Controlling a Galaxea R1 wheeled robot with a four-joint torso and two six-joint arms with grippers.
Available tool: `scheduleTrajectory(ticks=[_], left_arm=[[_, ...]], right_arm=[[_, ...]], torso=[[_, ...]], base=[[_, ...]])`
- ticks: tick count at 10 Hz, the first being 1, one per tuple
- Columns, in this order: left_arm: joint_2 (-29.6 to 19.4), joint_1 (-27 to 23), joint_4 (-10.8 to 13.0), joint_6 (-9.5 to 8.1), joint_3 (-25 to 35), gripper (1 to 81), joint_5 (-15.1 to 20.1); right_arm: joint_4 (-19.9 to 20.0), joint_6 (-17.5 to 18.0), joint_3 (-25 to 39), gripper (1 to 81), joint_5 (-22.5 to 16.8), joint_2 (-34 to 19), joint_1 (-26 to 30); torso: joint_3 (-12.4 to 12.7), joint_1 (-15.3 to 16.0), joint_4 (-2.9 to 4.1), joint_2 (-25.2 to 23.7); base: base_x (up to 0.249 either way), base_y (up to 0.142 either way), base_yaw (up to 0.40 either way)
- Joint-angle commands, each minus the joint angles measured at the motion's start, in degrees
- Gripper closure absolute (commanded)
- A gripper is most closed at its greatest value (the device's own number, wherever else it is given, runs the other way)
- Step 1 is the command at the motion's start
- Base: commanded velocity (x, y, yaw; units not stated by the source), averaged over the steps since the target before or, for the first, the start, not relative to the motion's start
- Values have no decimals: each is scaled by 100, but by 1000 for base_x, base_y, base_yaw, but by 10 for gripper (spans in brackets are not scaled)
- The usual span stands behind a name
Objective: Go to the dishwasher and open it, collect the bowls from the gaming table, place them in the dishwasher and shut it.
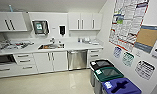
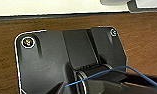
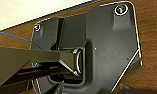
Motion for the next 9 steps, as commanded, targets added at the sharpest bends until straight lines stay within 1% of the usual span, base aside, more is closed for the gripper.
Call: scheduleTrajectory(ticks=[1,3,9], left_arm=[[-82,-319,64,26,58,10,309],[-82,-319,64,26,58,10,309],[-82,-319,64,26,58,10,300]], right_arm=[[33,-31,37,10,-284,-94,222],[33,-31,37,10,-284,-94,230],[42,-30,19,10,-284,-94,230]], torso=[[0,0,0,0],[0,2,0,2],[0,2,0,2]], base=[[167,0,0],[141,0,0],[109,0,0]])
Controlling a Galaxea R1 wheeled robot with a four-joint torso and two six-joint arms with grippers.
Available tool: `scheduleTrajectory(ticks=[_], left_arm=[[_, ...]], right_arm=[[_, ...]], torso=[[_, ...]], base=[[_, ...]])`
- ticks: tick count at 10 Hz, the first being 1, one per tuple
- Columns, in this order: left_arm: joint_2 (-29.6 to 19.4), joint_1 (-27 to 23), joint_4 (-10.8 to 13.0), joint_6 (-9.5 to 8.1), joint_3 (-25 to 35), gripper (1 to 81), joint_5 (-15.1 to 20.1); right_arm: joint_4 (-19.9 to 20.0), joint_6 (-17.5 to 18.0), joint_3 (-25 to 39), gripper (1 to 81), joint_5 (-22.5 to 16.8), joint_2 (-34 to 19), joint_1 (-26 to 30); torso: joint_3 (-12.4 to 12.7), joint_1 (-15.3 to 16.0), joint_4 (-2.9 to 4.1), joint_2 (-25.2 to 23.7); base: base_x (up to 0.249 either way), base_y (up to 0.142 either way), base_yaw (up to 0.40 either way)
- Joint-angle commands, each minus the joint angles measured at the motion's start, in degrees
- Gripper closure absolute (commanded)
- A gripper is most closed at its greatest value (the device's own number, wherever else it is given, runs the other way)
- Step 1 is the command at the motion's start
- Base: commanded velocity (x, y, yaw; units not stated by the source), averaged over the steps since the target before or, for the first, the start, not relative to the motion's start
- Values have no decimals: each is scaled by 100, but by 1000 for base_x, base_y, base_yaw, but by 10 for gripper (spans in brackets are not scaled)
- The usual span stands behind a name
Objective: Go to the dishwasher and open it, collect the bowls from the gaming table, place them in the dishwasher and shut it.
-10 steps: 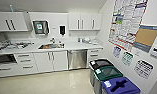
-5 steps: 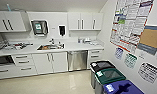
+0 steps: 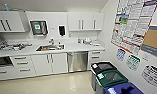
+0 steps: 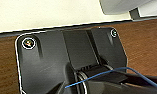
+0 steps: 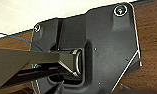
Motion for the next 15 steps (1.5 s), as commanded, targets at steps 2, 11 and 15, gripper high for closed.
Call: scheduleTrajectory(ticks=[2,11,15], left_arm=[[-74,-305,64,26,58,10,315],[-83,-305,56,26,58,10,306],[-83,-305,56,26,58,10,306]], right_arm=[[42,-22,21,10,-288,-88,208],[33,-22,13,10,-288,-79,217],[33,-22,13,10,-297,-79,217]], torso=[[0,0,0,0],[0,0,0,0],[0,-9,0,-2]], base=[[102,0,0],[100,41,0],[97,47,0]])
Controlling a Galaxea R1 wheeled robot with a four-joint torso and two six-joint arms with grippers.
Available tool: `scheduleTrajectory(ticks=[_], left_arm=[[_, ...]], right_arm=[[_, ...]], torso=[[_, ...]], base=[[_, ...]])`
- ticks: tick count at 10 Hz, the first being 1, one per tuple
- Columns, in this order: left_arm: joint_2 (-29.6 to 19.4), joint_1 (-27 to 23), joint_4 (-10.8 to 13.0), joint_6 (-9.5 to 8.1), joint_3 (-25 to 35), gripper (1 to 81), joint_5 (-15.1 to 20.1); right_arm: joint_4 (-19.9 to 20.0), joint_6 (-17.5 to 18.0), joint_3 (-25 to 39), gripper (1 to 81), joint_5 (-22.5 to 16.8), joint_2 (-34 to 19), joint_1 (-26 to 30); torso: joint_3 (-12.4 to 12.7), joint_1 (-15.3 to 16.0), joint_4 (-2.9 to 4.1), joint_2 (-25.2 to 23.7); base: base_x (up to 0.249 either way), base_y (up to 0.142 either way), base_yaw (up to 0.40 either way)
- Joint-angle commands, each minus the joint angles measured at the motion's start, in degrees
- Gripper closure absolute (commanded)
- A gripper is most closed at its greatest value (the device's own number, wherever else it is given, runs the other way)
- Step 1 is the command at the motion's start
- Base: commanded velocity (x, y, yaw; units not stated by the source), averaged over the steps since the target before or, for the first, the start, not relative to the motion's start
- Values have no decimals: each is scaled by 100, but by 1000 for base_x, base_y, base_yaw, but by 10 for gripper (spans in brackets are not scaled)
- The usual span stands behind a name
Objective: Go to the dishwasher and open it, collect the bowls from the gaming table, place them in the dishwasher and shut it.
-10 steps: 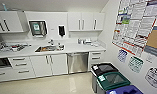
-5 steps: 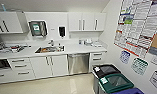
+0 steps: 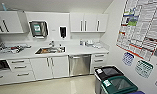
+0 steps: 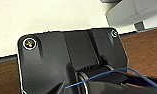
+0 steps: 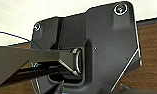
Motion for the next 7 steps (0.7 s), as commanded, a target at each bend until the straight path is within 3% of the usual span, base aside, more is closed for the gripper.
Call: scheduleTrajectory(ticks=[1,7], left_arm=[[-67,-294,56,26,64,10,300],[-58,-294,56,26,64,10,291]], right_arm=[[34,-31,52,10,-286,-106,230],[33,-31,34,10,-295,-115,230]], torso=[[0,0,0,0],[0,-2,0,0]], base=[[96,0,0],[96,0,0]])
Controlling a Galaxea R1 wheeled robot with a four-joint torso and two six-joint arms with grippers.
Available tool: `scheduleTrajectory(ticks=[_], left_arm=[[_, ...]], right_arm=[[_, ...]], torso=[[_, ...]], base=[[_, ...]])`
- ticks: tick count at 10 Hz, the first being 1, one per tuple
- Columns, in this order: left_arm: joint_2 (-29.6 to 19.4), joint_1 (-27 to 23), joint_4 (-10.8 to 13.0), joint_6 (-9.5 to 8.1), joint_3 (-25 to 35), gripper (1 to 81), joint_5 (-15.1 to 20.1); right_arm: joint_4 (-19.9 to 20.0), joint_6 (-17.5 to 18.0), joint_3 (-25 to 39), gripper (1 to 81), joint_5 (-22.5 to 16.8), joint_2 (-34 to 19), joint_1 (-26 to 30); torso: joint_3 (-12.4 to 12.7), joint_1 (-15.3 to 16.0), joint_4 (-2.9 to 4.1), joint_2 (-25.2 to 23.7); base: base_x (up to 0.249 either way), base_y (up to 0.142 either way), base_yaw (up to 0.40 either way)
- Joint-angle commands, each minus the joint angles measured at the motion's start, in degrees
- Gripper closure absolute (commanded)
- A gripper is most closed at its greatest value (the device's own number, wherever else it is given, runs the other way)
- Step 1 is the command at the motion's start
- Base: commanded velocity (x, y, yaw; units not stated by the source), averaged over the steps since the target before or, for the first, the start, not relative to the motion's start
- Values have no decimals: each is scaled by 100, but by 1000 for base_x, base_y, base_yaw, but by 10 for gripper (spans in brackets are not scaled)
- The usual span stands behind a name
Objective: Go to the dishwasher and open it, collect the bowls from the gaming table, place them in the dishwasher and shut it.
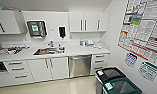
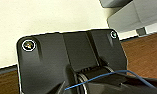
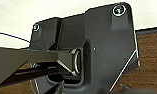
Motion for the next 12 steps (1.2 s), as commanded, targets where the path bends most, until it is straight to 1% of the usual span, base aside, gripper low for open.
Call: scheduleTrajectory(ticks=[1,5,12], left_arm=[[-71,-286,56,24,62,10,305],[-81,-286,56,24,71,10,313],[-80,-286,56,24,71,10,305]], right_arm=[[40,-14,47,10,-303,-96,219],[40,-15,48,10,-303,-79,219],[31,-15,39,10,-303,-88,219]], torso=[[0,0,-2,0],[0,2,-2,0],[0,2,0,0]], base=[[99,0,0],[101,0,0],[102,78,0]])
